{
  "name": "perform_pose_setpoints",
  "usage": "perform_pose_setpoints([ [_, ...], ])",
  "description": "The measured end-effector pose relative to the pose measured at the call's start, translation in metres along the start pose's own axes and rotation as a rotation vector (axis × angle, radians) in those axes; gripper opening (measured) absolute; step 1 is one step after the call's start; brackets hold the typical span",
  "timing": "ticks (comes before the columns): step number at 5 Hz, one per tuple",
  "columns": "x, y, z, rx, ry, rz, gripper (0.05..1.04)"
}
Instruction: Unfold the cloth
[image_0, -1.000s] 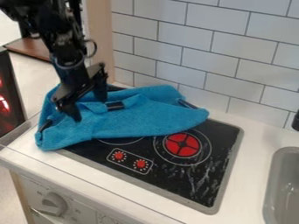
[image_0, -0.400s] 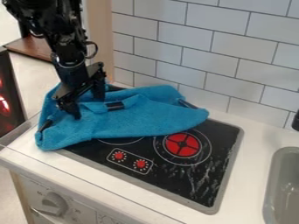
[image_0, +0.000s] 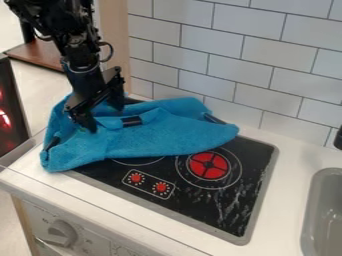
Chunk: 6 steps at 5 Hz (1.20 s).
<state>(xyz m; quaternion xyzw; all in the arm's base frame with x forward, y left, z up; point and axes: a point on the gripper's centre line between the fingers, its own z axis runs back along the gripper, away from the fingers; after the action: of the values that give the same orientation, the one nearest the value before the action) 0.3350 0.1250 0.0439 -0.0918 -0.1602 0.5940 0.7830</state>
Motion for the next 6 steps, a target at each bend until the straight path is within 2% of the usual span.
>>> perform_pose_setpoints([
  [2, 0.004, -0.007, -0.002, -0.011, -0.004, 0.001, 0.999],
  [3, 0.005, -0.004, -0.011, 0.011, -0.004, -0.001, 0.999],
  [4, 0.005, -0.006, -0.012, 0.01, -0.012, -0.015, 0.939],
  [6, 0.003, -0.005, -0.014, -0.001, -0.011, -0.006, 0.334],
])
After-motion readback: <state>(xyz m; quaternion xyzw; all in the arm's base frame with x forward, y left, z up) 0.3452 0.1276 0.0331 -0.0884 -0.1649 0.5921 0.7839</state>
